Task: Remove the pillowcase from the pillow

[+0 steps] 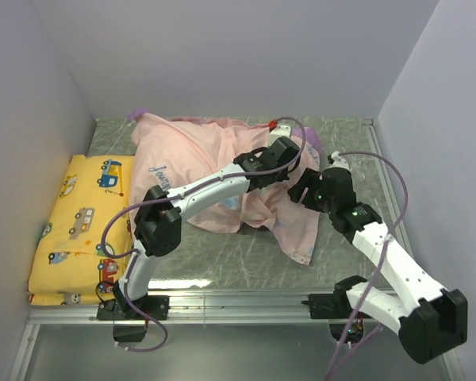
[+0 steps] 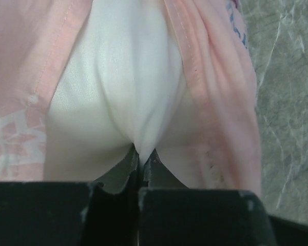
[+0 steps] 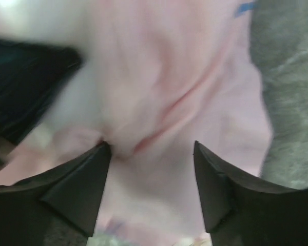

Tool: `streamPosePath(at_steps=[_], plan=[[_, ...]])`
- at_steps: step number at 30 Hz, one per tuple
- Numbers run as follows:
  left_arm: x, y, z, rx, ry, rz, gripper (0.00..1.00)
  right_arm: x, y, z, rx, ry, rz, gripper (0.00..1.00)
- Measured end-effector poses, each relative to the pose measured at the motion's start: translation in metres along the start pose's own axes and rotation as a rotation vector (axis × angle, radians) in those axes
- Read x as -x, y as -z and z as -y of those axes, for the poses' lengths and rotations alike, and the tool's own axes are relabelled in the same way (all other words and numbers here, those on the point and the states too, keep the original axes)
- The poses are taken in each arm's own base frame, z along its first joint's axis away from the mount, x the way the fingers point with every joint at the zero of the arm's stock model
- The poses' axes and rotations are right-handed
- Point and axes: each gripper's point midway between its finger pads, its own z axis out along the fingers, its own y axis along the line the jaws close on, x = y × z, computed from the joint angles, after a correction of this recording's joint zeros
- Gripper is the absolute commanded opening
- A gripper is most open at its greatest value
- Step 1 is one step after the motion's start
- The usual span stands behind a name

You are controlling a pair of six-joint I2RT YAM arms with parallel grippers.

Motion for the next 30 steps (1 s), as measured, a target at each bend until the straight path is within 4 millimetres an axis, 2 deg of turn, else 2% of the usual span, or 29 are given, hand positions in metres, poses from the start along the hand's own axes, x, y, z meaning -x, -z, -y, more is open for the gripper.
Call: streamPosePath(at_steps=[5,7,10,15,19,21,22,24,25,28,30], plan=[[0.005,-0.001,0.0,-0.014,0.014,0.005,0.0,0.023,0.032,-0.036,0.081,0.023,0.064,0.79],[0.007,-0.002,0.0,-0.02,0.02,0.005,0.0,0.034,0.038,-0.047,0.098,0.027,0.089,0.79],[0.008,-0.003,0.0,-0.026,0.03,0.005,0.0,0.04,0.032,-0.056,0.083,0.034,0.09,0.79],[0.011,-0.009,-0.008,-0.025,0.048,-0.005,0.0,0.029,0.007,-0.059,0.057,0.034,0.044,0.7],[0.018,-0.012,-0.01,-0.042,0.082,0.002,0.0,0.033,0.004,-0.073,0.118,0.018,0.072,0.16],[0.018,-0.013,-0.01,-0.047,0.088,0.0,0.0,0.032,0.007,-0.082,0.156,0.011,0.081,0.18],[0.018,-0.014,-0.01,-0.053,0.091,-0.005,0.0,0.03,0.007,-0.076,0.138,0.02,0.082,0.21],[0.025,-0.011,-0.012,-0.067,0.102,-0.001,0.0,0.018,0.003,-0.047,0.041,0.029,0.06,0.25],[0.029,-0.009,-0.013,-0.072,0.108,0.004,0.0,0.013,0.002,-0.037,0.002,0.034,0.044,0.36],[0.042,-0.004,-0.018,-0.085,0.126,0.019,0.0,0.006,-0.001,-0.016,-0.079,0.046,0.017,0.57],[0.046,-0.002,-0.019,-0.09,0.132,0.024,0.0,0.006,0.0,-0.014,-0.09,0.05,0.017,0.63]])
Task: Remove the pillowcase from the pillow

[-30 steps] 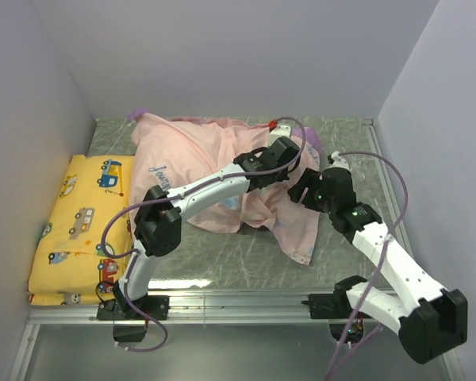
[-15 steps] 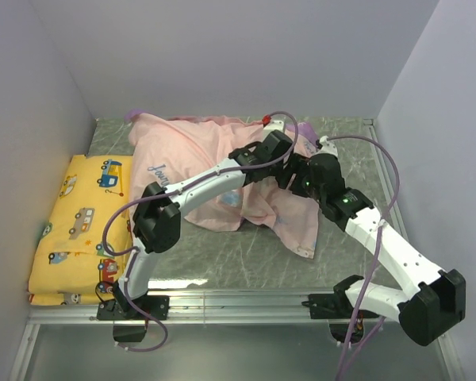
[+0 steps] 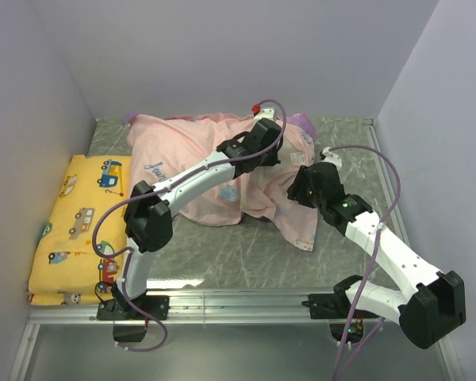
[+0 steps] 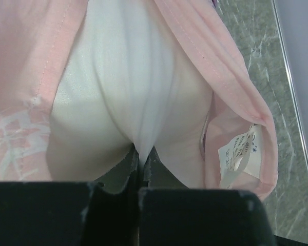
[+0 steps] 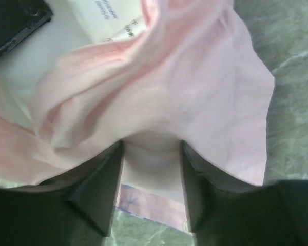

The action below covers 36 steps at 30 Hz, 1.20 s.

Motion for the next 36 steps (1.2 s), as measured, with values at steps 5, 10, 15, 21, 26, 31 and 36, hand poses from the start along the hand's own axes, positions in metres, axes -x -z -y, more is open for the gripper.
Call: streamPosePath(at_steps=[5,10,15,21,26,31,36], plan=[[-0.003,0.001,-0.001,-0.008,0.003,-0.004,0.0,0.003,0.002,0.002,-0.016,-0.006,0.005,0.68],[-0.005,0.001,-0.001,-0.015,0.005,-0.007,0.0,0.012,0.013,0.0,-0.002,-0.036,0.041,0.75],[-0.006,0.001,0.0,-0.019,0.005,-0.01,0.0,0.03,0.018,-0.009,0.0,-0.06,0.076,0.76],[-0.006,0.001,0.0,-0.019,0.009,-0.011,0.01,0.038,-0.007,-0.018,-0.025,-0.069,0.057,0.77],[-0.009,0.0,0.0,-0.022,0.011,-0.019,0.0,0.021,-0.03,-0.012,-0.063,-0.055,-0.012,0.4],[-0.009,-0.001,-0.001,-0.032,0.022,-0.03,0.0,0.018,-0.026,-0.013,-0.026,-0.076,0.01,0.0],[-0.015,0.002,0.004,-0.098,0.056,-0.098,0.0,0.012,-0.005,-0.008,0.065,-0.126,0.093,0.0]])
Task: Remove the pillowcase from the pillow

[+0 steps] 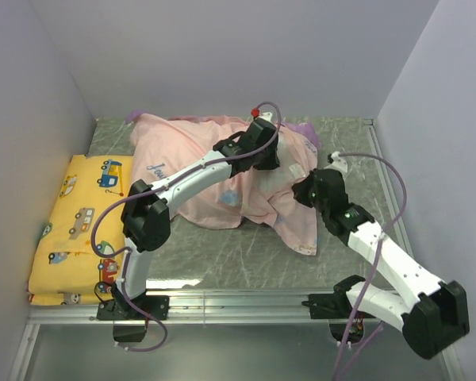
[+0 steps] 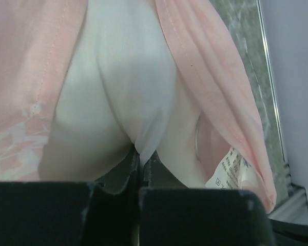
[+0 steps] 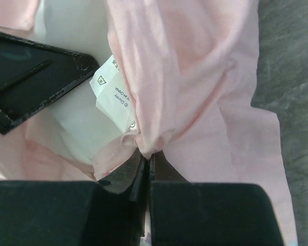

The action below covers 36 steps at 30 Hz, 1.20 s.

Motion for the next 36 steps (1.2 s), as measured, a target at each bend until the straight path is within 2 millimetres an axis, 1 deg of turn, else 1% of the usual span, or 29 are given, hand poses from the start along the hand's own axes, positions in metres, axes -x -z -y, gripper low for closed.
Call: streamPosePath(at_steps=[2,5,9,10,11,13,16,19,22,24,27,29,31,33,36], plan=[[-0.003,0.004,0.005,-0.026,0.009,-0.037,0.0,-0.003,0.006,0.004,0.027,-0.021,0.027,0.0],[-0.003,0.011,0.009,-0.045,0.014,-0.071,0.0,-0.007,0.01,0.006,0.061,-0.05,0.05,0.0],[0.008,0.008,0.006,-0.052,0.035,-0.112,0.0,-0.006,0.012,0.003,0.109,-0.084,0.084,0.0],[0.014,0.004,0.003,-0.049,0.042,-0.114,0.0,-0.008,0.013,0.007,0.106,-0.085,0.085,0.0],[0.022,0.0,-0.002,-0.04,0.05,-0.098,0.0,-0.014,0.013,0.014,0.085,-0.081,0.072,0.0],[0.041,-0.005,-0.018,-0.021,0.075,-0.063,0.0,-0.029,0.011,0.032,0.038,-0.072,0.036,0.0],[0.053,-0.01,-0.039,0.001,0.102,-0.042,0.0,-0.044,0.008,0.043,0.006,-0.063,-0.01,0.0],[0.048,-0.015,-0.043,-0.004,0.107,-0.046,0.0,-0.048,0.007,0.045,-0.002,-0.059,-0.023,0.0],[0.045,-0.016,-0.042,-0.019,0.113,-0.047,0.0,-0.052,0.002,0.051,-0.028,-0.058,-0.041,0.0],[0.048,-0.011,-0.038,-0.034,0.12,-0.044,0.0,-0.056,-0.007,0.058,-0.052,-0.065,-0.065,0.0],[0.053,0.001,-0.031,-0.06,0.12,-0.04,0.0,-0.063,-0.027,0.075,-0.104,-0.097,-0.11,0.0],[0.053,0.01,-0.027,-0.08,0.12,-0.044,0.0,-0.066,-0.041,0.084,-0.126,-0.123,-0.141,0.0],[0.047,0.024,-0.025,-0.104,0.123,-0.059,0.0,-0.067,-0.05,0.085,-0.134,-0.153,-0.176,0.0],[0.04,0.043,-0.023,-0.143,0.127,-0.07,0.0,-0.064,-0.058,0.083,-0.136,-0.168,-0.201,0.0],[0.021,0.076,-0.022,-0.196,0.125,-0.067,0.0,-0.051,-0.074,0.071,-0.125,-0.179,-0.216,0.0]])
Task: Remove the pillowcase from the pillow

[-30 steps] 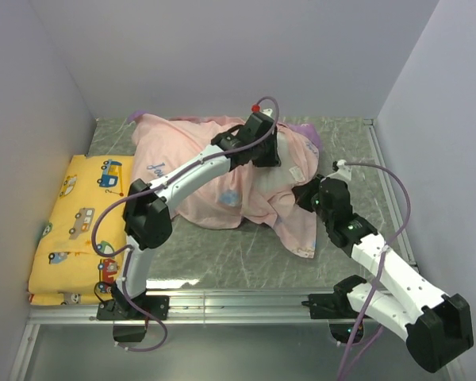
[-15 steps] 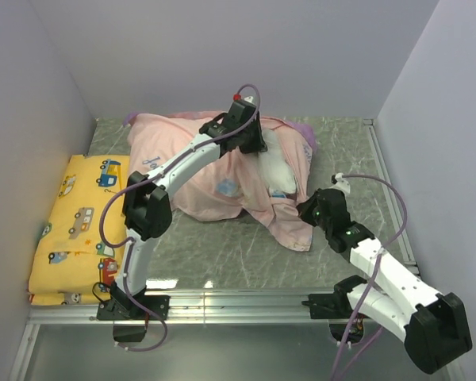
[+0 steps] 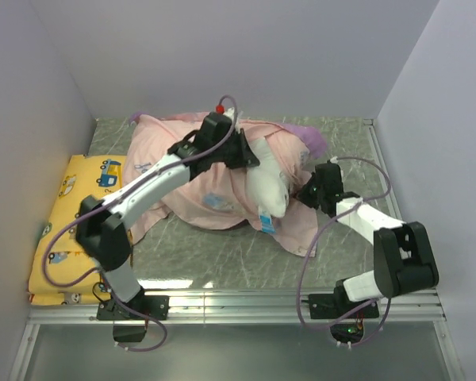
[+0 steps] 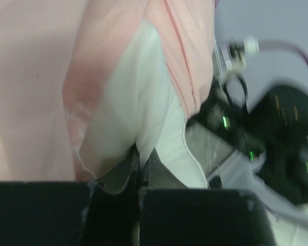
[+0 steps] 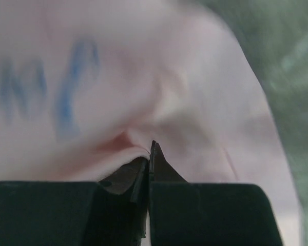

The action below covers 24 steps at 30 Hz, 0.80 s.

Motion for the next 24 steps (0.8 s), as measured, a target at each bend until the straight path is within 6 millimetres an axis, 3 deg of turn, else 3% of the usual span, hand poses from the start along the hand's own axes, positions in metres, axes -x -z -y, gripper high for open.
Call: streamPosePath(at_steps=[5,8,10,12,15,19,24], plan=[[-0.066,0.043,0.013,-0.097,-0.026,-0.013,0.0,0.016,-0.015,-0.023,0.061,-0.022,-0.046,0.01],[-0.11,0.043,-0.004,-0.094,-0.024,-0.05,0.0,0.007,-0.017,-0.021,0.062,-0.009,-0.095,0.2],[-0.127,0.037,-0.02,-0.078,0.003,-0.065,0.0,0.004,-0.016,-0.015,0.044,0.003,-0.11,0.37],[-0.134,0.033,-0.026,-0.08,0.026,-0.063,0.0,0.003,-0.013,-0.009,0.019,0.024,-0.112,0.55],[-0.133,0.031,-0.024,-0.103,0.046,-0.039,0.0,0.013,0.001,0.0,-0.024,0.048,-0.075,0.66],[-0.129,0.025,-0.021,-0.122,0.054,-0.019,0.0,0.049,0.038,-0.004,-0.026,0.064,0.05,0.67],[-0.13,0.015,-0.022,-0.126,0.066,-0.019,0.0,0.1,0.1,-0.041,0.051,0.115,0.243,0.69]])
